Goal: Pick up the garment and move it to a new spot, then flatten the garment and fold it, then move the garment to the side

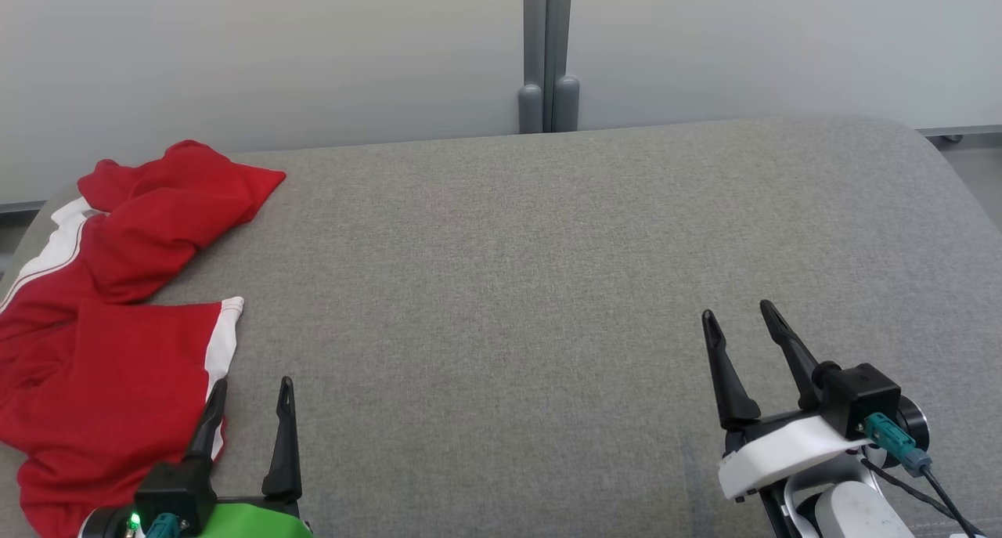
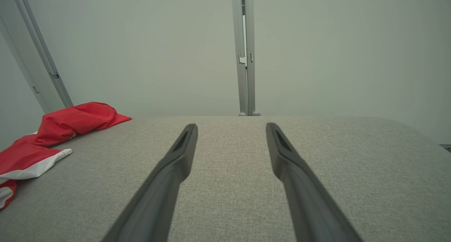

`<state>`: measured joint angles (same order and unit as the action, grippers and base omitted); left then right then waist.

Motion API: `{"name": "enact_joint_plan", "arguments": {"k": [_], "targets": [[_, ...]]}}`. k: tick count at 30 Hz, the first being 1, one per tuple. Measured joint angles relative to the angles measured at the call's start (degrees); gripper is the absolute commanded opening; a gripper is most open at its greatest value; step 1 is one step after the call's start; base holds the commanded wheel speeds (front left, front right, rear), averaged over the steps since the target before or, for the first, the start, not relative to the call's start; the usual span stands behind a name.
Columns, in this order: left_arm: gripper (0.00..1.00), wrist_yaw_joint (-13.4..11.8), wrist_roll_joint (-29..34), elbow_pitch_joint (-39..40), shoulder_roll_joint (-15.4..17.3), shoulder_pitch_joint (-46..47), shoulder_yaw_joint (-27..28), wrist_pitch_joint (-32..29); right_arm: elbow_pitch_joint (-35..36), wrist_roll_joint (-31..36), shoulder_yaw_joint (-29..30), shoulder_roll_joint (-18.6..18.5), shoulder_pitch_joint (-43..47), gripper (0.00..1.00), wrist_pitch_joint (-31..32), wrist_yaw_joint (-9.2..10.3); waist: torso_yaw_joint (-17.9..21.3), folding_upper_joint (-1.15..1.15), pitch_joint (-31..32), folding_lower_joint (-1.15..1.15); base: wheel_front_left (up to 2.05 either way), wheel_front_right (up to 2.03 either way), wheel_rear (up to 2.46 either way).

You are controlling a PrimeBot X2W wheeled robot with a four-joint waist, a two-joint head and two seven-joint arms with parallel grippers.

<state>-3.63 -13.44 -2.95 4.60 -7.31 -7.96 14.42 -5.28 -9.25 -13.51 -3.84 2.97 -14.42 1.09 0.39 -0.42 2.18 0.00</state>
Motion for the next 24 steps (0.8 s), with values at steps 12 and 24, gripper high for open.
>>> {"name": "enact_joint_plan", "arguments": {"k": [12,24], "targets": [[1.00,0.01,0.00,-0.29,-0.03,0.00,0.03,0.00,-0.24,0.00,0.20,0.03,-0.01,1.00,0.00,0.00,0.01,0.00,0.06,0.00,0.00,0.00,0.00],[1.00,0.08,0.02,-0.54,-0.05,0.00,0.07,0.00,-0.67,0.00,0.48,0.12,-0.01,1.00,0.00,-0.05,-0.20,0.00,0.13,0.00,0.00,0.00,0.00]]}}
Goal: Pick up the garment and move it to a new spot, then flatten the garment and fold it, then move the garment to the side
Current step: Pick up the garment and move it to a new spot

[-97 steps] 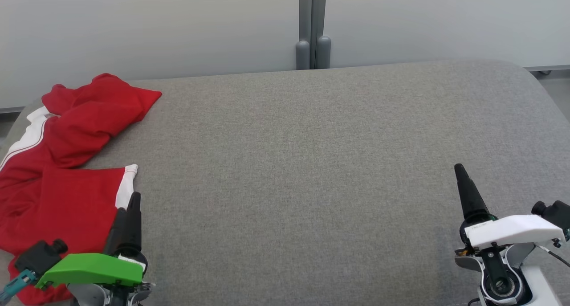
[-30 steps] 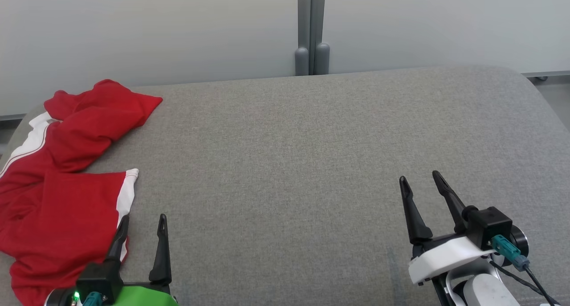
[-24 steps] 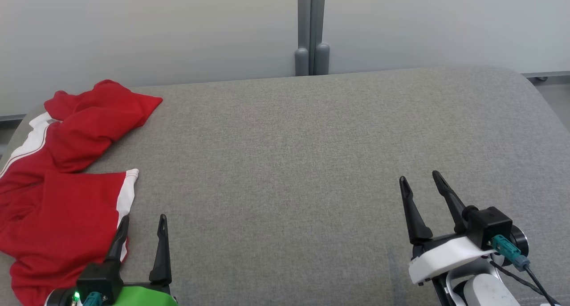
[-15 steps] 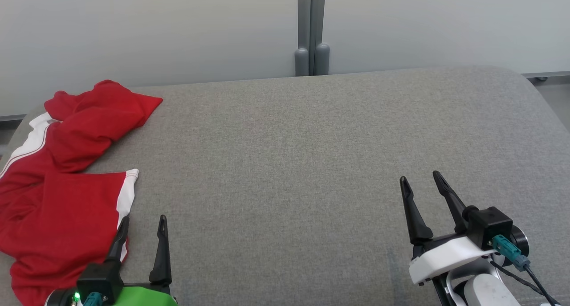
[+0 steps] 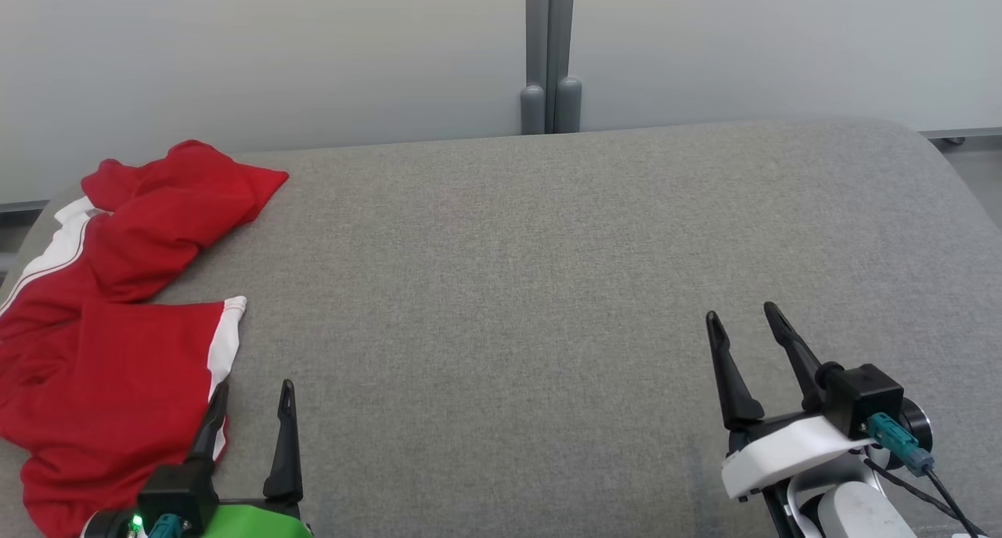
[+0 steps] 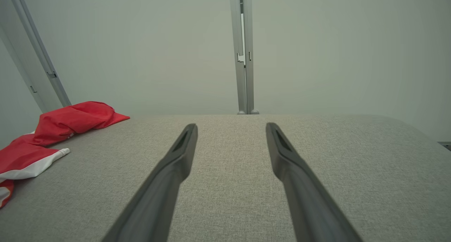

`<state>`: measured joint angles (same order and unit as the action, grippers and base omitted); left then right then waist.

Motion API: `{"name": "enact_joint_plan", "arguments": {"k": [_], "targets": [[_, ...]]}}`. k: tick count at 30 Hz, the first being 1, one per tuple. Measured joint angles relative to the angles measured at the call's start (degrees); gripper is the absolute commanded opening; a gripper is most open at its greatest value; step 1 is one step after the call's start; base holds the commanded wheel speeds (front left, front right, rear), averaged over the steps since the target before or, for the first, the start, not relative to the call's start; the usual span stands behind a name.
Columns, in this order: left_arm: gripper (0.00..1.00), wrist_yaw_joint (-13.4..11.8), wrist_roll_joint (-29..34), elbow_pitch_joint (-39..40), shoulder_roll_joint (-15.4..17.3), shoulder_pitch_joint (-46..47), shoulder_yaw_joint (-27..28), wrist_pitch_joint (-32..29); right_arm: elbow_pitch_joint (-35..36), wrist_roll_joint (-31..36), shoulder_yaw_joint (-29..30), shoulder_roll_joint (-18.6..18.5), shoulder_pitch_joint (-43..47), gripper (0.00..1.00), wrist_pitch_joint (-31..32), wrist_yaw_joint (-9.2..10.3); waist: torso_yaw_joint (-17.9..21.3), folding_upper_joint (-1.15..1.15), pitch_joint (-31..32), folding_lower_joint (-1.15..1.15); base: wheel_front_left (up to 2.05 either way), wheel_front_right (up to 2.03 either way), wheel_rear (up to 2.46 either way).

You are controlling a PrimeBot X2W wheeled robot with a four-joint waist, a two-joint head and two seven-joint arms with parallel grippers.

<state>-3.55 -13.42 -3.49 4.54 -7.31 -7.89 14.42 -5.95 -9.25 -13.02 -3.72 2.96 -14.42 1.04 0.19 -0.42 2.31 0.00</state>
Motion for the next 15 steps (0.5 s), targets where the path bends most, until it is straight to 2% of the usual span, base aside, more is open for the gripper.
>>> {"name": "enact_joint_plan", "arguments": {"k": [11,15], "targets": [[1.00,0.45,0.62,-0.62,-0.19,0.07,-0.93,0.00,0.14,-0.01,1.04,0.10,0.01,1.00,0.00,-0.05,-3.81,0.00,0.22,0.00,0.00,0.00,0.00],[1.00,0.41,0.62,-0.45,-0.25,0.09,0.09,0.00,0.09,-0.01,0.03,0.14,0.01,1.00,-0.01,-0.81,-6.28,0.00,0.38,0.00,0.00,0.00,0.00]]}}
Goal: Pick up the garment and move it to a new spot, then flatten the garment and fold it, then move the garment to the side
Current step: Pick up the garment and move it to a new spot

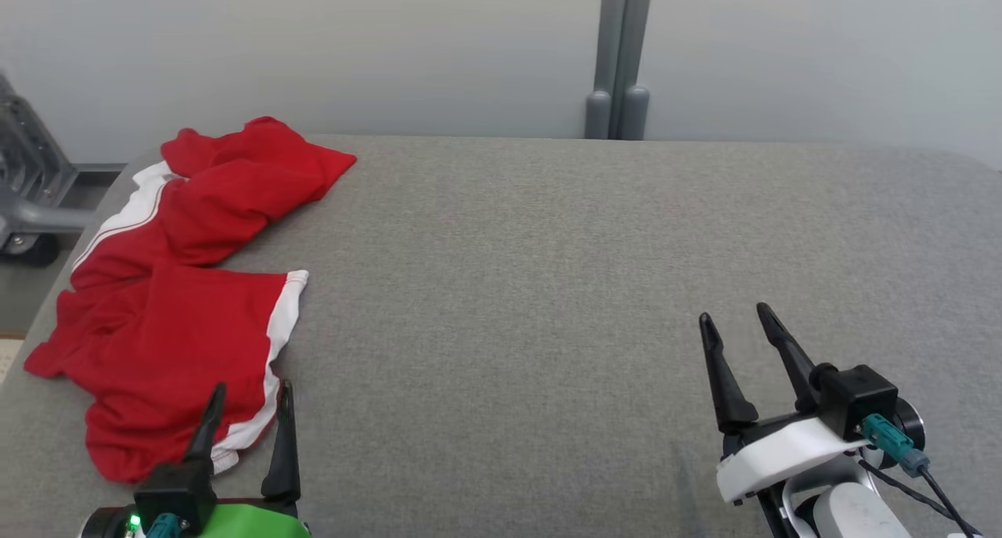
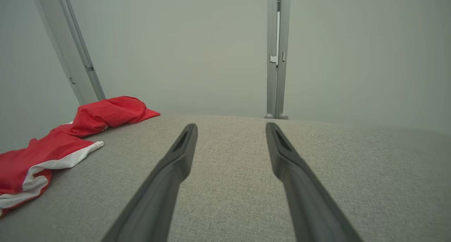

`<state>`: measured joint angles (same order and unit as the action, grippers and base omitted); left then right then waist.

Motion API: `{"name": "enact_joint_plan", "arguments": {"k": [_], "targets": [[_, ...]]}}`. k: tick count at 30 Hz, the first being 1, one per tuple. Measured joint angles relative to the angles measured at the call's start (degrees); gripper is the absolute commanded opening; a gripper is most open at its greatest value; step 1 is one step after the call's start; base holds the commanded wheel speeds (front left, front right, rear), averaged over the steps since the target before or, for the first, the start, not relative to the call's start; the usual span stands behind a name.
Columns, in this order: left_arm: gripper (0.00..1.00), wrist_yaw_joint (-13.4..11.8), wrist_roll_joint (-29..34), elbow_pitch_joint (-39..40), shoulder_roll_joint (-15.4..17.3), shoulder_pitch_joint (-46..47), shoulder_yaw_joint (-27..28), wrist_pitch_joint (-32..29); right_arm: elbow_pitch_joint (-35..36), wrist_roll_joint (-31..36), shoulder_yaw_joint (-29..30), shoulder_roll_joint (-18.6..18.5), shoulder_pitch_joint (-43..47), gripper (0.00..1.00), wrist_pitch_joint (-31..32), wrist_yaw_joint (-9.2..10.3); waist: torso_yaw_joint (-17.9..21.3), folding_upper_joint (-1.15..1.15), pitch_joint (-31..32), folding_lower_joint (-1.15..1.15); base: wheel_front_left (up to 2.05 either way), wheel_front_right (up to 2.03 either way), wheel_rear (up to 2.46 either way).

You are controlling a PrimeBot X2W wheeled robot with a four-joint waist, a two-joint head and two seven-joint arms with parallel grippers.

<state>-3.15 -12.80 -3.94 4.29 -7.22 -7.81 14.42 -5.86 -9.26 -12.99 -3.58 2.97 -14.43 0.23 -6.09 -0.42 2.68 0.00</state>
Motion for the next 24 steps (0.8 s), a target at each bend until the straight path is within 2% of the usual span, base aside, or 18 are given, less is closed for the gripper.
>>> {"name": "enact_joint_plan", "arguments": {"k": [8,19,24], "targets": [[1.00,-0.66,-0.02,0.68,-0.03,-0.08,1.81,0.00,-0.44,-0.02,-2.01,0.15,-0.04,1.00,0.00,-1.69,-5.67,0.00,0.58,0.00,0.00,0.00,0.00],[1.00,-0.40,-0.02,-0.15,-0.08,-0.14,0.31,0.00,-0.59,-0.53,-0.99,0.37,0.03,1.00,0.00,-1.12,-13.19,0.00,1.54,0.00,0.00,0.00,0.00],[1.00,-0.44,-0.09,-0.18,-0.05,-0.20,1.76,0.00,-0.69,-0.53,-2.33,0.58,0.03,1.00,0.00,-1.23,-16.24,0.00,1.90,0.00,0.00,0.00,0.00]]}}
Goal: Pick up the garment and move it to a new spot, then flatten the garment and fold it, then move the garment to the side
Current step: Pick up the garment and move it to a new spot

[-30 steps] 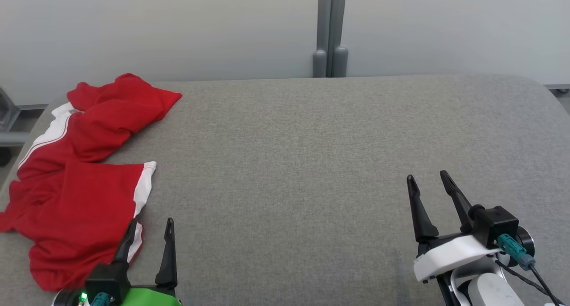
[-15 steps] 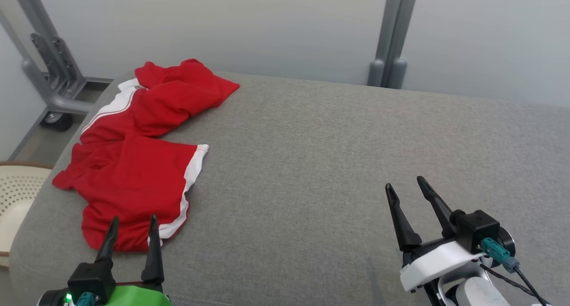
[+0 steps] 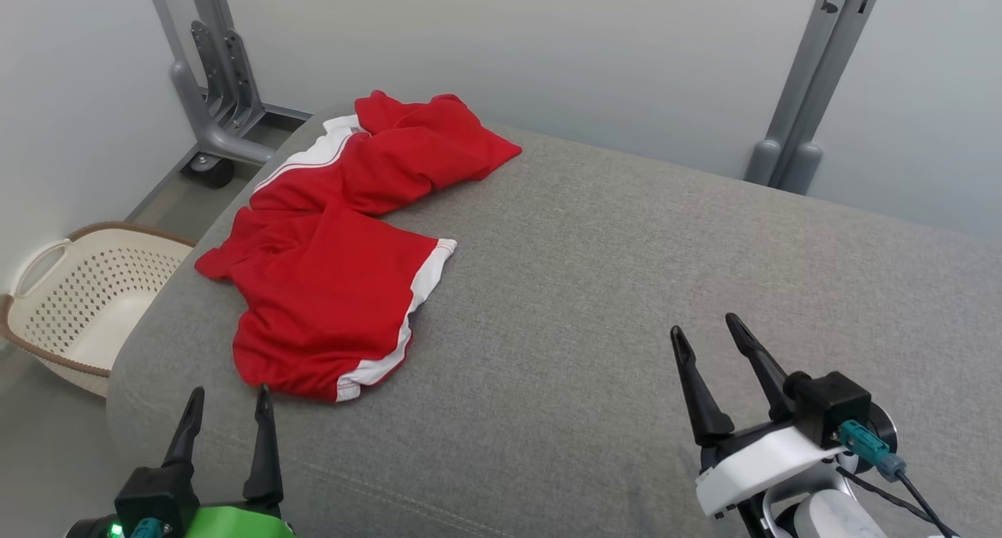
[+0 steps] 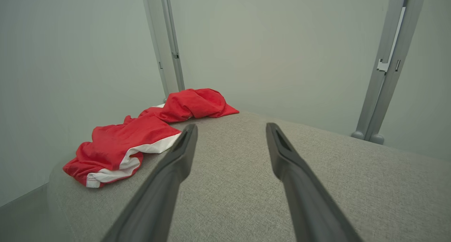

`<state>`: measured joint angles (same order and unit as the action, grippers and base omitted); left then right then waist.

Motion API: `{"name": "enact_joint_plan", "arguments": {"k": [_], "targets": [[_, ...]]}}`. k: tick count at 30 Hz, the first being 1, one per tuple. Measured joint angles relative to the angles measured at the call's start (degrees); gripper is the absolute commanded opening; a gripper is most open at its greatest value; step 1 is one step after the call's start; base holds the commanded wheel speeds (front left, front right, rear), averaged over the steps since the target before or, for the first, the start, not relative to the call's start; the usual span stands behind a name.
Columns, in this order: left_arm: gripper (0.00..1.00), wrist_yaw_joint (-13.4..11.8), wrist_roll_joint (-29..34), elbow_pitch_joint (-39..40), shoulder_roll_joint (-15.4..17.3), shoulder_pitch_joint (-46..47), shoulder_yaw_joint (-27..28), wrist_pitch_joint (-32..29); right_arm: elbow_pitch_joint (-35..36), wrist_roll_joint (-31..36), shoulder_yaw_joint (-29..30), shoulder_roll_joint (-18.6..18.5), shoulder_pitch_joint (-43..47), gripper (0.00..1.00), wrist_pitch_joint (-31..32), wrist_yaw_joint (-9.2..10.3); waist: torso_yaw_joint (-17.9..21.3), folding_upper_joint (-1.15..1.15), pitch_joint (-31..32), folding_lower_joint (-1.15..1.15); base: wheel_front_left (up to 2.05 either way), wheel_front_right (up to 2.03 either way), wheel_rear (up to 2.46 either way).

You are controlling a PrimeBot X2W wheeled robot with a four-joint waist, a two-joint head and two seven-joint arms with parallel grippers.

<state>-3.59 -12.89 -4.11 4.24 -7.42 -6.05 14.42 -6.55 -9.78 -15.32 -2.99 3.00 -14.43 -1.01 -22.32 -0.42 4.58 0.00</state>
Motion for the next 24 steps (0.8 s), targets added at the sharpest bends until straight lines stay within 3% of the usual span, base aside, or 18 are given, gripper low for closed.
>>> {"name": "enact_joint_plan", "arguments": {"k": [14,24], "targets": [[1.00,0.02,-0.71,-0.62,0.45,-1.58,0.51,-0.37,-0.32,0.01,-0.04,0.41,-0.01,1.00,0.00,0.11,1.46,0.00,-0.69,0.00,0.00,0.00,0.00],[1.00,1.09,-1.10,-1.96,3.76,9.23,2.09,-6.76,0.15,0.80,0.29,0.12,-0.13,1.00,0.00,0.18,3.17,0.00,-3.18,0.00,0.00,0.00,0.00]]}}
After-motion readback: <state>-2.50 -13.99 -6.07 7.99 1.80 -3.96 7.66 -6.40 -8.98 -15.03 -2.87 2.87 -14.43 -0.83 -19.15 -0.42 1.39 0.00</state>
